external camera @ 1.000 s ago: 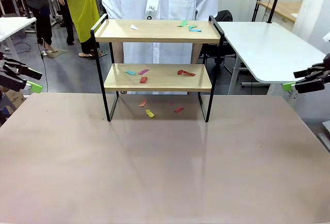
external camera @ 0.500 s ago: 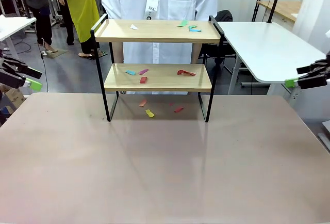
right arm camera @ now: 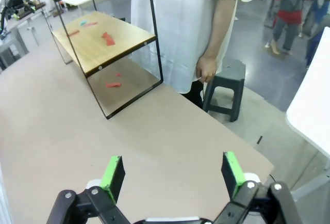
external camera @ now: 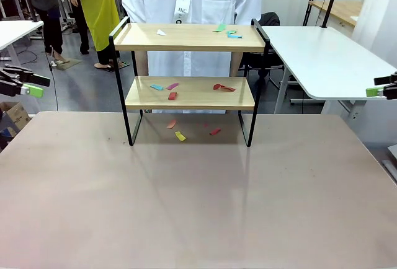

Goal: Clean the shelf.
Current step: Pick up the Duster handed by the human.

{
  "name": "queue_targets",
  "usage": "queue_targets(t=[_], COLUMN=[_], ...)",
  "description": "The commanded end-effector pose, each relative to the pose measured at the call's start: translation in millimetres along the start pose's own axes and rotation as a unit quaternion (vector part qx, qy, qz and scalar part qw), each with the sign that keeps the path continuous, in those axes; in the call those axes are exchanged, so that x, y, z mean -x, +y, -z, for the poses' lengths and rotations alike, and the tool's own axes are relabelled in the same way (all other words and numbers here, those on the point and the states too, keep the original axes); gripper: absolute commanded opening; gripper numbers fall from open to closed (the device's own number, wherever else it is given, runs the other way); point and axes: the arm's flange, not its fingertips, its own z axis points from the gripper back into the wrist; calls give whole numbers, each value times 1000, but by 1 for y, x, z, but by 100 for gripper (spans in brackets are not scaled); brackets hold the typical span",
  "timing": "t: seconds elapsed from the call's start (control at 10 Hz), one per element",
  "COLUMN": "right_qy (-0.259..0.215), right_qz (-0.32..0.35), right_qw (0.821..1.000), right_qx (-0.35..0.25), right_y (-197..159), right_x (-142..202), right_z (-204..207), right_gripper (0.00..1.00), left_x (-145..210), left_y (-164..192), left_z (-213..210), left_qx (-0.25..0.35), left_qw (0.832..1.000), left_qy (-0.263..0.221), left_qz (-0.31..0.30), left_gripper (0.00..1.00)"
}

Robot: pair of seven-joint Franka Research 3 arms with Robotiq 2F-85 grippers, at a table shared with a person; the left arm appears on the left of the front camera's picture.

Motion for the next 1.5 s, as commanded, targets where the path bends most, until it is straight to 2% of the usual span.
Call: queue_targets(t=[0.0,0.3,0.7,1.1,1.2,1.4], right_qy=[-22,-55,-84,-84,-87,-87], right_qz=[-10,-13,-24,-4,-7,-7], right_qw=[999,998,995,995,995,995], right_qx=[-33,-41,-44,-47,-45,-45], right_y=[-25,-44,-50,-59,-48,-48], right_x=[-2,2,-7,-6,-5,-5], right_z=[10,3,-7,1,-5,-5], right_gripper=[100,100,100,100,100,100], left_x=[7,18,21,21,24,24], left_y=[34,57,63,69,60,60], left_z=[-6,-22,-34,-40,-36,-36], left_qx=[15,22,46,64,51,51], left_qw=[999,994,986,983,988,988], left_qy=[-44,-96,-151,-165,-141,-141], left_qz=[21,36,50,41,38,38], left_gripper=[100,100,100,100,100,100])
